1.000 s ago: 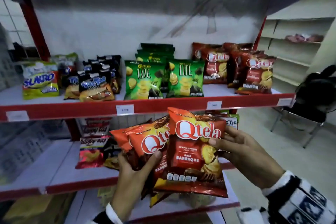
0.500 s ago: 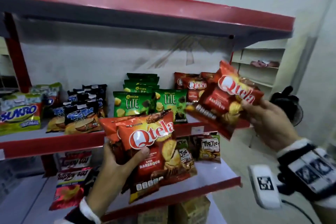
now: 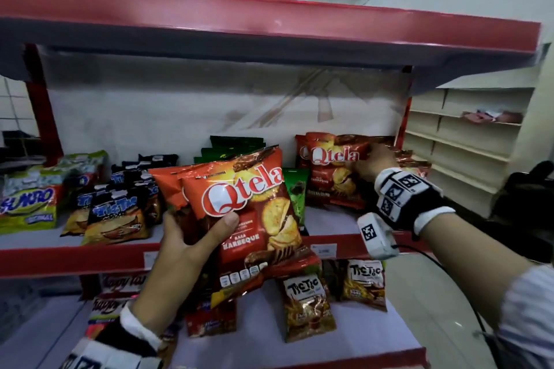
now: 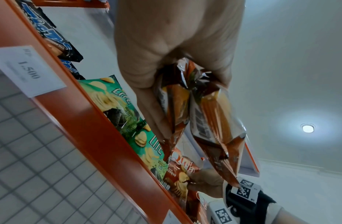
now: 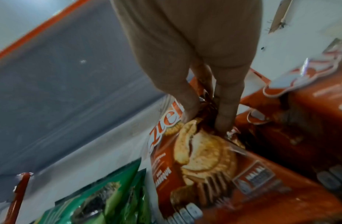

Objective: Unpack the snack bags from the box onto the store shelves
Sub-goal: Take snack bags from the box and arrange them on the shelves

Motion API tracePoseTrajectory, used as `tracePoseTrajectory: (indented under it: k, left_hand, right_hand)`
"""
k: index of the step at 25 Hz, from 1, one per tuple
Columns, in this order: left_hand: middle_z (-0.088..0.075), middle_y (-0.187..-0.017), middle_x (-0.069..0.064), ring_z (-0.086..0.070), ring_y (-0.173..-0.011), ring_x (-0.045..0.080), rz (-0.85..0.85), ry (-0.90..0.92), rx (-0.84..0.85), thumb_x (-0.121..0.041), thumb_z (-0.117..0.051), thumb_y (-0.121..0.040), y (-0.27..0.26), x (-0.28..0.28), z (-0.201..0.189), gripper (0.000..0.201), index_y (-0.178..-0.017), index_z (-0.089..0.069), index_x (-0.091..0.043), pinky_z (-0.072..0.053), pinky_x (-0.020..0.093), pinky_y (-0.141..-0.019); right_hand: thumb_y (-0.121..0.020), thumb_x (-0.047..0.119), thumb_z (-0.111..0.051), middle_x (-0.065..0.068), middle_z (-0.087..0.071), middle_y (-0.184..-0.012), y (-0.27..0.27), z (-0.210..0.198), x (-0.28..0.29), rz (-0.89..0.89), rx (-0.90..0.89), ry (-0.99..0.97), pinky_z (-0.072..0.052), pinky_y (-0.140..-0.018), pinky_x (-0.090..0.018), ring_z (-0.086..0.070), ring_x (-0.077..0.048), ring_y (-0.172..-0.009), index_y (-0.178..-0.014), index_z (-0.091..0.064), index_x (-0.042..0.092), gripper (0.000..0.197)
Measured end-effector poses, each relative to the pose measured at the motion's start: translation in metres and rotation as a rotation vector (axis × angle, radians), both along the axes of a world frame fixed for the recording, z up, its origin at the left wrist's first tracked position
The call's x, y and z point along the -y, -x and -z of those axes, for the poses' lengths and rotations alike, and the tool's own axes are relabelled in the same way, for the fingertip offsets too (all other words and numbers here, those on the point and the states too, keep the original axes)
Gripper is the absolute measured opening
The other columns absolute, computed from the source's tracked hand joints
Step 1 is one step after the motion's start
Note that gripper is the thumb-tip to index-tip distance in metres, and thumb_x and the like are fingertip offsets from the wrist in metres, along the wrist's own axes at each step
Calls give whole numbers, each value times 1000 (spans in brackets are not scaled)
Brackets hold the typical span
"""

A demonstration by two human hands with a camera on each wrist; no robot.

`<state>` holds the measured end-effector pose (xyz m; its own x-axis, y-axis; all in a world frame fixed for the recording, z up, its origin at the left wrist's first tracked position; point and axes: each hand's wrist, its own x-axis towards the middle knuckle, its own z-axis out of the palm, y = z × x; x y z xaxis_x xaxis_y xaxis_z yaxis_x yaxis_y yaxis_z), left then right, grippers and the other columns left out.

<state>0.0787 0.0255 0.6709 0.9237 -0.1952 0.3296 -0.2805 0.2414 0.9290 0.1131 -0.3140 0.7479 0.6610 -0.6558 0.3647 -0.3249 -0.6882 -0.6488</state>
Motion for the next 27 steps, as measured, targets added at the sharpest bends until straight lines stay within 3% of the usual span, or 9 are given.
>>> tracePoseTrajectory:
  k: [5,8,10,14,17,20,22,24,27]
  left_hand:
    - [-63,-117,-15,-67,-99,10,-12,-19,39,-51,-85,-50,-5,11,6,87,-124,-39,-46,-55,30,-79]
    - [-65,-113,-14,-69,-92,2,6,-27,64,-45,-88,-52,-5,22,7,77,-112,-41,-52,-55,20,-70]
    - [-64,-113,-14,-69,-93,5,5,-12,62,-45,-80,-48,-8,32,6,74,-110,-39,-51,-55,23,-72]
    - [-61,-119,-9,-65,-105,15,33,36,82,-45,-86,-47,-9,63,-1,93,-124,-35,-35,-56,34,-84]
    - [-55,-114,-20,-59,-101,-4,105,-18,157,-67,-77,-37,-6,89,-14,106,-125,-29,-33,-53,10,-67]
    - [-50,-111,-29,-56,-92,-19,172,-85,214,-89,-57,-41,-7,116,-28,112,-131,-26,-30,-50,10,-75]
    - [-47,-111,-34,-54,-102,-12,153,-130,250,-72,-57,-68,-14,138,-34,81,-133,-29,-31,-44,20,-92]
    - [-49,-110,-31,-52,-111,2,96,-182,286,-46,-62,-84,-24,159,-35,57,-130,-32,-32,-38,23,-95]
    - [-58,-127,-5,-55,-119,18,65,-298,288,-38,-66,-84,-32,191,-29,68,-140,-31,-19,-42,31,-100]
  right_hand:
    - [-84,19,-68,-22,-59,-123,-14,10,-4,53,-252,101,-45,-87,-31,-57,-33,-113,-119,-56,-4,43]
    - [-85,17,-65,-24,-60,-121,2,-4,-4,101,-145,93,-47,-87,-33,-58,-35,-112,-118,-55,-6,41]
    - [-87,31,-65,-19,-61,-120,22,-17,-10,61,4,129,-46,-88,-34,-58,-34,-112,-125,-50,0,51]
    - [-55,71,-71,1,-64,-116,82,-32,-47,-635,49,-216,-57,-82,-37,-68,-17,-97,-138,-39,37,95]
    - [-47,55,-84,5,-55,-124,108,-28,-56,-797,-76,-187,-57,-83,-38,-62,-16,-108,-133,-30,59,101]
    - [-44,40,-85,2,-59,-119,124,-27,-37,-725,96,-243,-58,-81,-40,-65,-17,-103,-135,-31,53,106]
    - [-45,31,-85,-3,-64,-114,135,-28,-12,-646,240,-326,-59,-76,-39,-68,-19,-98,-138,-30,49,110]
    - [-49,23,-84,-3,-64,-111,147,-25,14,-557,311,-327,-59,-67,-31,-70,-11,-91,-142,-23,47,113]
    - [-59,12,-83,-5,-59,-119,155,-8,49,-375,301,-239,-57,-68,-30,-68,-10,-90,-145,-13,44,115]
